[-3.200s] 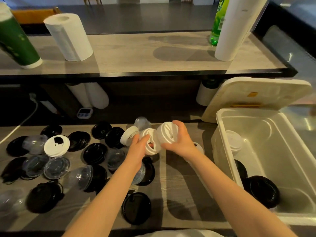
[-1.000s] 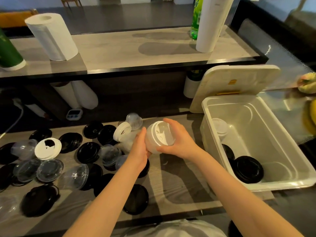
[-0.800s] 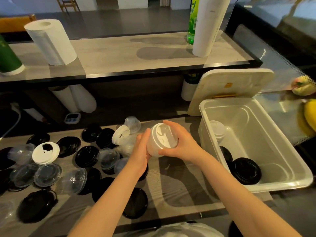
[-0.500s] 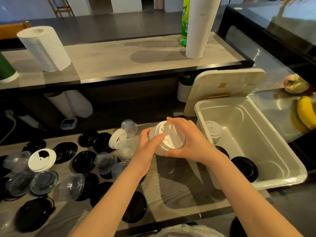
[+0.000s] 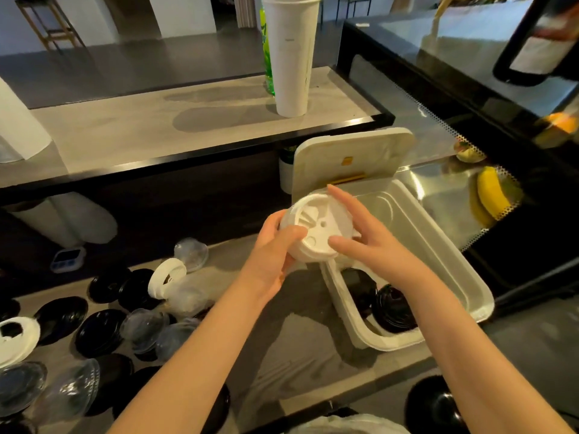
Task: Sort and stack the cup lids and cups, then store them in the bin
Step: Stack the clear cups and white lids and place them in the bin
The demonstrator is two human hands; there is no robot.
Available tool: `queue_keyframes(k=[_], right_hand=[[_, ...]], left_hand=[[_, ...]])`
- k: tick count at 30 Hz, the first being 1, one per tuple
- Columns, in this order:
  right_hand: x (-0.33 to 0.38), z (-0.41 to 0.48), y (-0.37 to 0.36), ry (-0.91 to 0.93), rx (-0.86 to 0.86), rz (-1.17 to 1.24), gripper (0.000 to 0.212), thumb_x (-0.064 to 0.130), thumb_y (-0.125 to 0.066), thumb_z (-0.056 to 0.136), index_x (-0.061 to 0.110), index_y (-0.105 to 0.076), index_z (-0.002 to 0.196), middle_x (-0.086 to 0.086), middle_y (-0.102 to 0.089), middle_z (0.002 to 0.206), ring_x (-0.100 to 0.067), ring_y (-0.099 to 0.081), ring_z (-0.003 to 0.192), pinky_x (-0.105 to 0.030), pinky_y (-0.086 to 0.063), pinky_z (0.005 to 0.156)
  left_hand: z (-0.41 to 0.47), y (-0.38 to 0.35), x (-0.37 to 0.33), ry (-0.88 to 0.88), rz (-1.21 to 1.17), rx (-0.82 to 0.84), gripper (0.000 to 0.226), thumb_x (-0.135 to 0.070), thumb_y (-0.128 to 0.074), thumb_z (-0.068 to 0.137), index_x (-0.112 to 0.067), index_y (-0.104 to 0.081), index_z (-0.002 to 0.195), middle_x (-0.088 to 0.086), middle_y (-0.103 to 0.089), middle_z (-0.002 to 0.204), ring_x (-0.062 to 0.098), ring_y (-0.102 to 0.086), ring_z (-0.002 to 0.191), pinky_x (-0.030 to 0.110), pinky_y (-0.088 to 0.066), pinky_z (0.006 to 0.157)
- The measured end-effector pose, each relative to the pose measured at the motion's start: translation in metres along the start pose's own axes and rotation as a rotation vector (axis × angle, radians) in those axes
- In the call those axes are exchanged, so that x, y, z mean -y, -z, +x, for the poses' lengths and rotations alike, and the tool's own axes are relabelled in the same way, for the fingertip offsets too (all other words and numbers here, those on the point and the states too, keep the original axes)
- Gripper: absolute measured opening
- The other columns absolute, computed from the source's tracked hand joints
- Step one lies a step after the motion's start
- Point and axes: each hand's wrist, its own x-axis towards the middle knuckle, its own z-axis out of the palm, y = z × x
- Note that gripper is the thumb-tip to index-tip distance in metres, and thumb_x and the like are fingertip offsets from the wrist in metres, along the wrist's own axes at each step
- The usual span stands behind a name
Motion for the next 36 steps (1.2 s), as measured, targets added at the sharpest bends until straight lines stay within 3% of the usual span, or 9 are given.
queue_keyframes(k=[5,12,17,19,22,27,30,34,36], right_hand=[[-0.027,0.011,0.046,-0.280,-0.132,0.223,0.036,0.037,-0.056,0.089,0.023,-0.054,0.122,0.005,-0.062,0.109,-0.019,-0.060,0.104,-0.039,-0.053,0.087],[-0.082,0.035,0.089,-0.514,-0.252,0.257,0.036,0.030,-0.065,0.087,0.014,-0.059,0.118,-0.009,-0.064,0.113,-0.022,-0.063,0.088,-0.033,-0.056,0.081],[-0.107,0.056,0.090,-0.679,-0.275,0.270,0.042,0.032,-0.067,0.085,0.013,-0.053,0.119,-0.005,-0.057,0.100,-0.020,-0.060,0.087,-0.031,-0.056,0.075],[-0.114,0.063,0.090,-0.688,-0.258,0.270,0.037,0.031,-0.064,0.087,0.011,-0.054,0.117,-0.004,-0.056,0.093,-0.022,-0.059,0.087,-0.029,-0.054,0.071],[-0.121,0.073,0.086,-0.713,-0.192,0.273,0.032,0.031,-0.061,0.089,0.009,-0.059,0.112,-0.003,-0.057,0.085,-0.019,-0.058,0.076,-0.023,-0.052,0.060],[-0.137,0.083,0.077,-0.777,-0.131,0.242,0.040,0.035,-0.059,0.090,0.008,-0.055,0.119,-0.008,-0.058,0.099,-0.025,-0.058,0.091,-0.033,-0.052,0.081],[-0.142,0.083,0.071,-0.791,-0.075,0.134,0.052,0.042,-0.055,0.090,0.009,-0.048,0.129,-0.011,-0.056,0.122,-0.027,-0.059,0.102,-0.031,-0.053,0.076],[-0.148,0.085,0.063,-0.700,-0.083,-0.084,0.048,0.049,-0.052,0.088,0.012,-0.055,0.119,-0.008,-0.062,0.113,-0.025,-0.060,0.098,-0.038,-0.052,0.084],[-0.144,0.085,0.061,-0.612,-0.079,-0.228,0.046,0.050,-0.051,0.087,0.013,-0.059,0.115,-0.006,-0.063,0.106,-0.023,-0.059,0.097,-0.036,-0.049,0.081]], left_hand=[[0.048,-0.038,0.001,0.040,0.152,0.087,0.050,-0.023,-0.059,0.077,-0.014,-0.048,0.125,0.006,-0.059,0.113,0.016,-0.060,0.095,0.025,-0.054,0.072],[0.115,-0.064,0.002,0.160,0.992,0.195,0.028,-0.036,-0.050,0.094,-0.011,-0.062,0.089,0.005,-0.061,0.087,0.016,-0.055,0.078,0.028,-0.044,0.071],[0.144,-0.078,0.013,0.359,1.046,0.128,0.015,-0.017,-0.046,0.094,-0.005,-0.055,0.090,0.014,-0.058,0.093,0.024,-0.056,0.080,0.029,-0.047,0.065],[0.150,-0.083,0.020,0.389,1.063,0.061,0.015,-0.009,-0.044,0.093,-0.007,-0.050,0.080,0.015,-0.055,0.089,0.027,-0.054,0.080,0.032,-0.045,0.065],[0.150,-0.091,0.023,0.339,1.319,0.046,0.016,-0.010,-0.040,0.096,-0.002,-0.053,0.096,0.012,-0.053,0.076,0.026,-0.054,0.076,0.031,-0.041,0.062],[0.154,-0.094,0.024,0.252,1.769,0.138,0.028,-0.012,-0.043,0.096,0.001,-0.056,0.118,0.016,-0.060,0.119,0.028,-0.059,0.108,0.030,-0.047,0.084],[0.158,-0.091,0.025,0.248,1.848,0.209,0.030,-0.017,-0.048,0.095,-0.002,-0.055,0.120,0.015,-0.061,0.119,0.028,-0.059,0.107,0.030,-0.046,0.082],[0.155,-0.088,0.027,0.219,1.951,0.265,0.033,-0.025,-0.047,0.095,-0.008,-0.055,0.122,0.011,-0.062,0.111,0.024,-0.058,0.094,0.030,-0.043,0.075],[0.153,-0.084,0.023,0.144,2.067,0.274,0.033,-0.031,-0.042,0.096,-0.012,-0.057,0.118,0.008,-0.062,0.107,0.024,-0.055,0.101,0.034,-0.040,0.085]])
